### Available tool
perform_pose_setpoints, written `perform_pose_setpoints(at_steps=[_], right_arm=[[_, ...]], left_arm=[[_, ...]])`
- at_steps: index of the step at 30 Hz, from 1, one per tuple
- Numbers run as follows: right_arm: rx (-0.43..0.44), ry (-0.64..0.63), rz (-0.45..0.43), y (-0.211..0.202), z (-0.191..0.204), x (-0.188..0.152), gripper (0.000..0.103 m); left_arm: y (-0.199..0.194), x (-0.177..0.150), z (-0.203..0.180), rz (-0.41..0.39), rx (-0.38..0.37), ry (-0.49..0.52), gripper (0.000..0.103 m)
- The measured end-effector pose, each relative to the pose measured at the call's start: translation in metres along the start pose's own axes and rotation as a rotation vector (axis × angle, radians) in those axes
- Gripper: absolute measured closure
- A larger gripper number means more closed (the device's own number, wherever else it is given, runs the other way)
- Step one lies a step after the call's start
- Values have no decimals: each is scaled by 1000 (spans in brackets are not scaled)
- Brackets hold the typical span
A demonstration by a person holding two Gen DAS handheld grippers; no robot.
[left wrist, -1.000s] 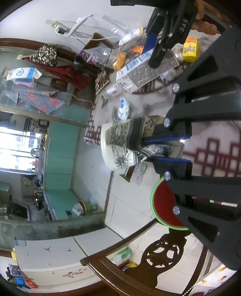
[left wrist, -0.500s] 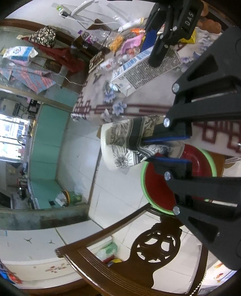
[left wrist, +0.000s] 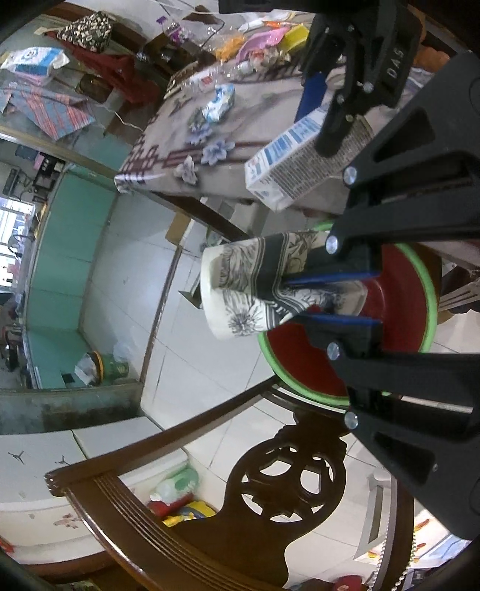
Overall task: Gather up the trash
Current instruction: 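Open both tools to drop the carton and paper into the red bucket, then grasp the pink bag with the right tool while the left tool grasps crumpled paper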
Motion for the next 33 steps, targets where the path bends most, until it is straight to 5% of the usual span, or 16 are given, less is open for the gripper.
perform_pose_setpoints(at_steps=[9, 10, 11, 12, 17, 26, 33], right_arm=[[50, -54, 60, 23, 23, -1, 45], [51, -52, 62, 23, 24, -1, 37], [43, -46, 57, 23, 23, -2, 28], [40, -42, 49, 20, 22, -1, 29], [13, -23, -24, -9, 7, 7, 29], [-103, 148, -150, -88, -81, -7, 29], [-248, 274, -246, -160, -195, -12, 29]], left_arm=[[11, -5, 16, 28, 35, -46, 88], [12, -7, 17, 37, 32, -54, 86], [12, -8, 18, 43, 32, -60, 71], [7, -7, 19, 32, 40, -63, 55], [-11, 0, 19, -16, 47, -58, 47], [-38, 9, -45, -73, -64, 15, 44], [-51, 8, -121, -90, -132, 97, 44]])
Point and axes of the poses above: each gripper's, at about its wrist camera, not at the fingertips, and y roughly the way its jaws point, z to its left, x to its top, the point moved 10 cm from there along y, roughly the way its jaws point, and after that the axes turned 6 degrees about y, right-handed, at the moved point
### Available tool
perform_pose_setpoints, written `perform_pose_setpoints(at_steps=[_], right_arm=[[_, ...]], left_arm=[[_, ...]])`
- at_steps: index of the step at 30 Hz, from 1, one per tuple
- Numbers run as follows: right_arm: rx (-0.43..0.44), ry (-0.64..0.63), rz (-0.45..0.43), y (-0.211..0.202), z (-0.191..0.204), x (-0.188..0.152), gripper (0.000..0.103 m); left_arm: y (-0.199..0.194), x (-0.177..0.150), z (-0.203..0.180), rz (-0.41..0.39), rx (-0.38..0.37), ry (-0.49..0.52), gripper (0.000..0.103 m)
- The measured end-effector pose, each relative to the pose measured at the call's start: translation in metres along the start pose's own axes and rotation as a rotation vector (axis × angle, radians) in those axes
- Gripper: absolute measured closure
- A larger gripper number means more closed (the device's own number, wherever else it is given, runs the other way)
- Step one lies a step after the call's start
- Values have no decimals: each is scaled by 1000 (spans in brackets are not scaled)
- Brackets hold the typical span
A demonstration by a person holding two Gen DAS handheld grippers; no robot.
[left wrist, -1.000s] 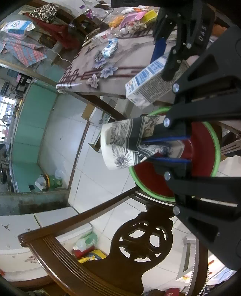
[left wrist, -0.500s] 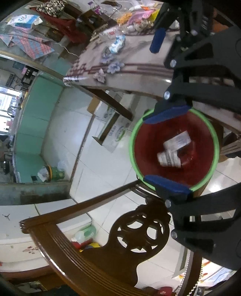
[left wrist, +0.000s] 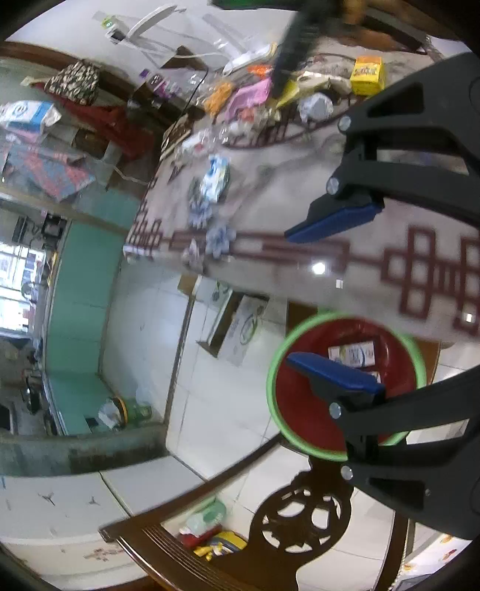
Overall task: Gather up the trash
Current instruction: 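Grasp the pink bag with the right tool while the left tool grasps crumpled paper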
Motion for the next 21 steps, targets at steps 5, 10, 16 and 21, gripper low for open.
perform_pose_setpoints(at_steps=[5, 10, 16, 21], right_arm=[[-101, 200, -12, 10, -117, 56, 29], [-84, 320, 156, 66, -183, 60, 29], [22, 297, 273, 97, -191, 40, 72], [121, 251, 129, 46, -196, 51, 84]], left_arm=[[2, -9, -61, 9, -33, -5, 44], [7, -20, -124, 32, -52, 5, 44], [12, -23, -188, 45, -66, 56, 44], [36, -5, -240, 59, -115, 107, 44]])
Point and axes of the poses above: each gripper's, at about its wrist camera, not at the fingertips, and y roughly the way its jaws point, z to its left, x to its top, the point moved 10 cm from there along y, roughly the way its jaws point, and after that the axes turned 6 degrees about y, right-handed, at the moved point
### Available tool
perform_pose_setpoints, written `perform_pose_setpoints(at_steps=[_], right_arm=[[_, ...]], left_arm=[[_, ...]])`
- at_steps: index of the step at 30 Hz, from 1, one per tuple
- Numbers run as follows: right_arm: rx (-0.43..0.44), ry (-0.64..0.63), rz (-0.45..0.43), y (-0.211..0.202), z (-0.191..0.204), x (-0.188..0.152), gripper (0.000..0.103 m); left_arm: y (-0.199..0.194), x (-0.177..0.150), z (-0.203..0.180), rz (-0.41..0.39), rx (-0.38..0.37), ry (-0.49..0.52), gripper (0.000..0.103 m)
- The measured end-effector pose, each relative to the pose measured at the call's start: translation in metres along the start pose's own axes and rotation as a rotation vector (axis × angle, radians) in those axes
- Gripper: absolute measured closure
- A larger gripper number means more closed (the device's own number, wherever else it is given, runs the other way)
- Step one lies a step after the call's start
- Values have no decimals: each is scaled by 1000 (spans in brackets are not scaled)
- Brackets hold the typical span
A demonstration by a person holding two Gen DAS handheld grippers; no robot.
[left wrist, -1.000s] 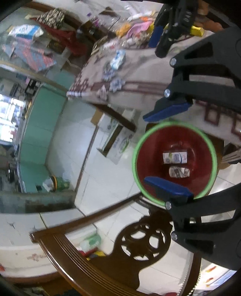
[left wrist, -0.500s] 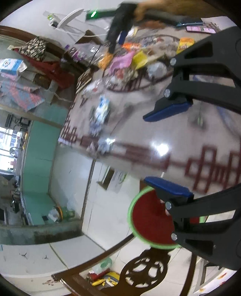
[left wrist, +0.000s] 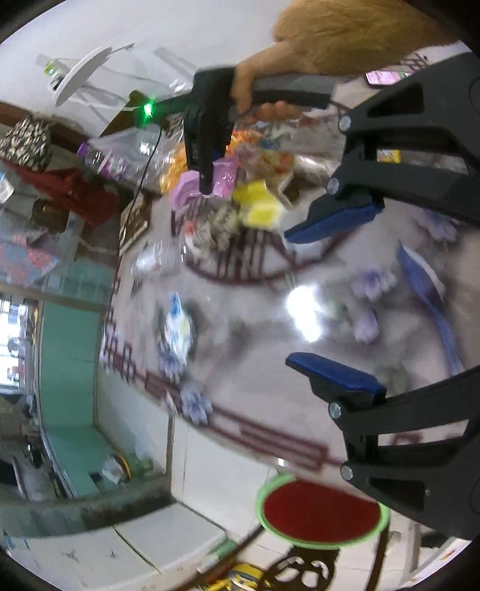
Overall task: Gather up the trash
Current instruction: 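Grasp the pink bag with the right tool while the left tool grasps crumpled paper, then carry the pink bag and crumpled paper with both tools to the red bucket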
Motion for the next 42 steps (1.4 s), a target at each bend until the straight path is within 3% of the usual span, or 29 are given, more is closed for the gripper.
perform_pose_setpoints(at_steps=[5, 9, 15, 23, 24, 27, 30, 35, 42], right_arm=[[69, -39, -115, -70, -5, -14, 84], [54, -37, -157, -100, -24, -33, 84], [40, 24, -156, -99, -47, -40, 83], [33, 30, -144, -79, -58, -33, 83], [32, 29, -140, -77, -58, -33, 83], [36, 29, -128, -71, -56, -35, 83], [36, 21, -126, -72, -51, -39, 83], [26, -18, -156, -86, -34, -44, 83], [43, -76, -207, -118, 1, -59, 83]], left_arm=[[48, 40, -38, 10, -65, 24, 41], [103, 65, -59, 56, -94, 5, 37], [173, 70, -70, 157, -88, -42, 37], [211, 66, -64, 217, -92, -82, 37], [213, 66, -63, 217, -100, -92, 44], [212, 68, -63, 203, -112, -91, 59], [207, 70, -65, 196, -133, -75, 63], [170, 78, -63, 120, -131, -32, 64], [80, 86, -63, -23, -109, 22, 64]])
Point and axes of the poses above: each gripper's, at about its wrist camera, not at the fingertips, and y roughly the way its jaws point, z to its left, x to its top, the point moved 10 cm from there along y, roughly the way its jaws point, and after that the axes turned 6 degrees about y, right-handed, at the moved point
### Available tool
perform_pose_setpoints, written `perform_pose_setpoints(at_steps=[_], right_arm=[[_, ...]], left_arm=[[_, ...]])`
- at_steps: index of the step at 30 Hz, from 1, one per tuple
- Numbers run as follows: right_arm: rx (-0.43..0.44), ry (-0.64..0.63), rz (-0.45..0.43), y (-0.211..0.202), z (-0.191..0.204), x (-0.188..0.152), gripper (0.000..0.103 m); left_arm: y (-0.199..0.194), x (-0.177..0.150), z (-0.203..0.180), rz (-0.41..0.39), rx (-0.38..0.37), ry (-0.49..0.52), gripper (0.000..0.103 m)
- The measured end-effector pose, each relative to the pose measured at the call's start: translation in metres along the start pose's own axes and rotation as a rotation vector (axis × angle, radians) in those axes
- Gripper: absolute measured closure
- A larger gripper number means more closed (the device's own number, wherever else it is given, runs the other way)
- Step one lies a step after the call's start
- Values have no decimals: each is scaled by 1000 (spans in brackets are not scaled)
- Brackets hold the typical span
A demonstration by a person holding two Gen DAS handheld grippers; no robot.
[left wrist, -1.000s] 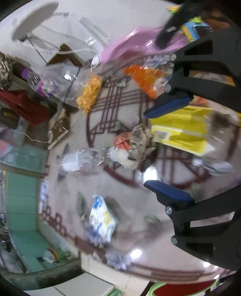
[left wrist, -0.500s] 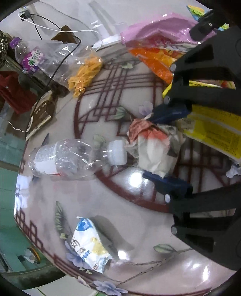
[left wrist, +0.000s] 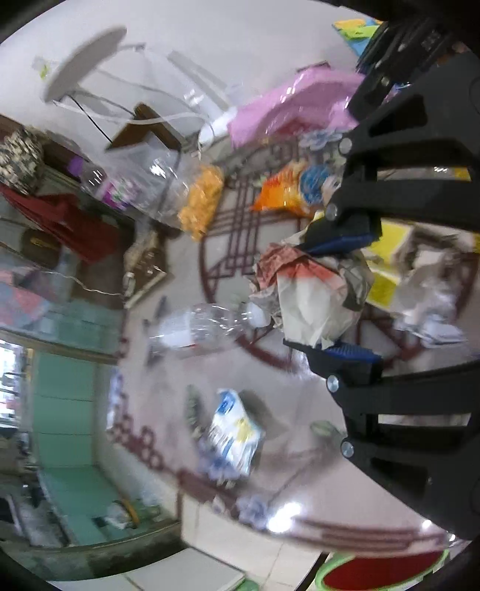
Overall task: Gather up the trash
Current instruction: 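Carry the pink bag and crumpled paper with both tools to the red bucket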
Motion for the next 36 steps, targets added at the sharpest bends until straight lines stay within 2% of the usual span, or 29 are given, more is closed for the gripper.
perform_pose_setpoints(at_steps=[6, 10, 18, 27, 36], right_arm=[[26, -28, -15, -21, 29, -15, 83], [46, -52, -21, -29, 52, -24, 83], [96, -138, -23, -34, 103, -38, 83], [131, -196, 3, -21, 148, -55, 83], [143, -231, 57, 11, 187, -69, 83]], left_arm=[[-67, -18, -3, -73, 46, 78, 64], [-105, -33, 6, -110, 77, 65, 64], [-155, -43, 41, -180, 134, 30, 63], [-179, -58, 83, -193, 177, -10, 63], [-198, -75, 140, -188, 215, -72, 63]])
Point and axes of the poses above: each gripper's, at about its wrist camera, not at the fingertips, and y roughly the way its jaws point, z to its left, x to its top, the point moved 10 cm from there along y, roughly the way its jaws point, and after that the axes turned 6 degrees about y, right-handed, at the moved point
